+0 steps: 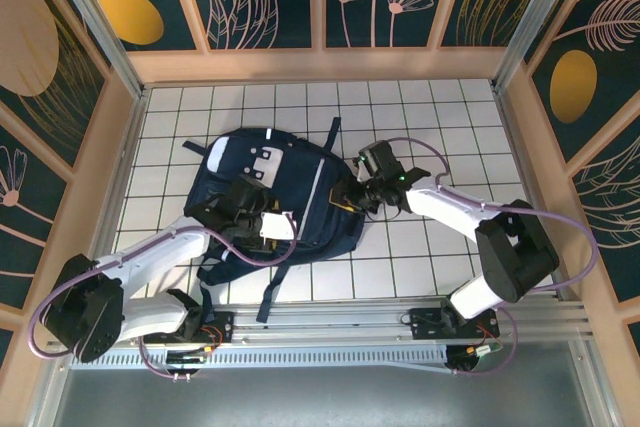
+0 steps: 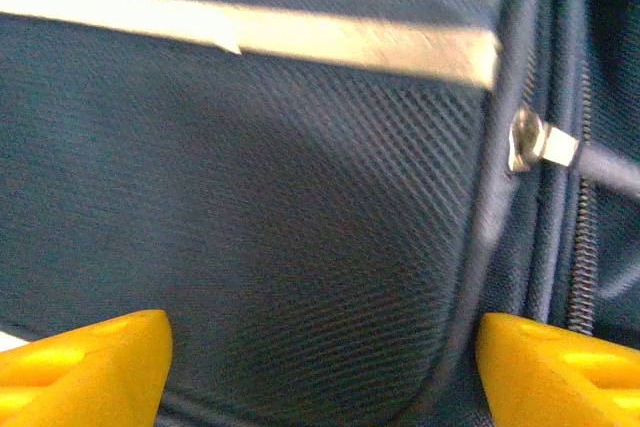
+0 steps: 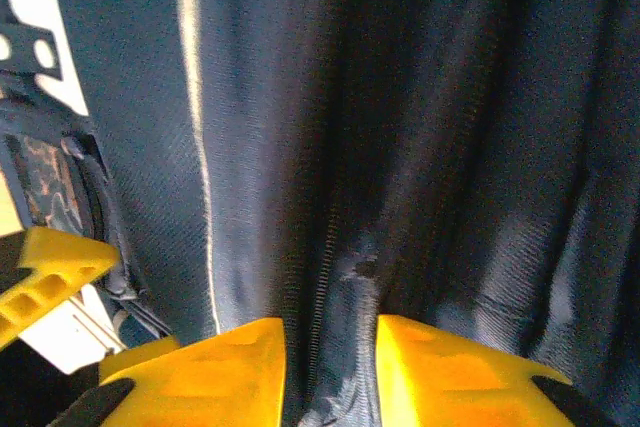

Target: Pack books, pencil case, and school supplies into a backpack

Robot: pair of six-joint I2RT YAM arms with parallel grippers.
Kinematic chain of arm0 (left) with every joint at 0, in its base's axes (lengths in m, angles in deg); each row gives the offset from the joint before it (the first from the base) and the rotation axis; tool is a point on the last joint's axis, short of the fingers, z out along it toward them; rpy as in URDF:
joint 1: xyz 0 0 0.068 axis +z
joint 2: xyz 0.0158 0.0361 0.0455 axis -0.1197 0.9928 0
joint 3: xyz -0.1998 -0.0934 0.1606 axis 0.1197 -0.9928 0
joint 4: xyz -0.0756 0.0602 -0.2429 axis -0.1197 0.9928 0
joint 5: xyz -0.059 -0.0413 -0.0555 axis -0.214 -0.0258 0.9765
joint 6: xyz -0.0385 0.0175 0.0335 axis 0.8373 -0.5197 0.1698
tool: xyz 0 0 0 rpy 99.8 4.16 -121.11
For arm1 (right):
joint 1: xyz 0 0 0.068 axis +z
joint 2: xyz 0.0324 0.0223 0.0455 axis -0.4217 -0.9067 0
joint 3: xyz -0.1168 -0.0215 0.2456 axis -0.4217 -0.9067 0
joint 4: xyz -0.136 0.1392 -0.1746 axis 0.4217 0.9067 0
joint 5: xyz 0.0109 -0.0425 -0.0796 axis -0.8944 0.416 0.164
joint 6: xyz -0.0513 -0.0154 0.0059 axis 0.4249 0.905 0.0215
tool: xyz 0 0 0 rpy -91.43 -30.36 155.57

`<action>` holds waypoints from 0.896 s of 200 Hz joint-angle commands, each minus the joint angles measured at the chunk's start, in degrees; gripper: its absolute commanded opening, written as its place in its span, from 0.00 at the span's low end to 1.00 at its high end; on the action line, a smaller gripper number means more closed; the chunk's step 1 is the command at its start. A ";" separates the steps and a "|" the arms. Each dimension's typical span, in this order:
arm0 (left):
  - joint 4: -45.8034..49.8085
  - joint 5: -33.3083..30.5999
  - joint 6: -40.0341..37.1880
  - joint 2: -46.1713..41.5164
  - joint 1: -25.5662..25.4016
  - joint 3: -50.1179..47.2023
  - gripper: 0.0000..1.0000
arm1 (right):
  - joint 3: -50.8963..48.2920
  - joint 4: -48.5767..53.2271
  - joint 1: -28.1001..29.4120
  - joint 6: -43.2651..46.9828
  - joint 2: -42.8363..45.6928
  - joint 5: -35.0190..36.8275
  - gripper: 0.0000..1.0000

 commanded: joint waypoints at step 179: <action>-10.14 6.04 -1.11 7.21 -0.26 0.25 0.69 | 10.24 -2.10 1.13 -1.19 -2.52 -7.29 0.00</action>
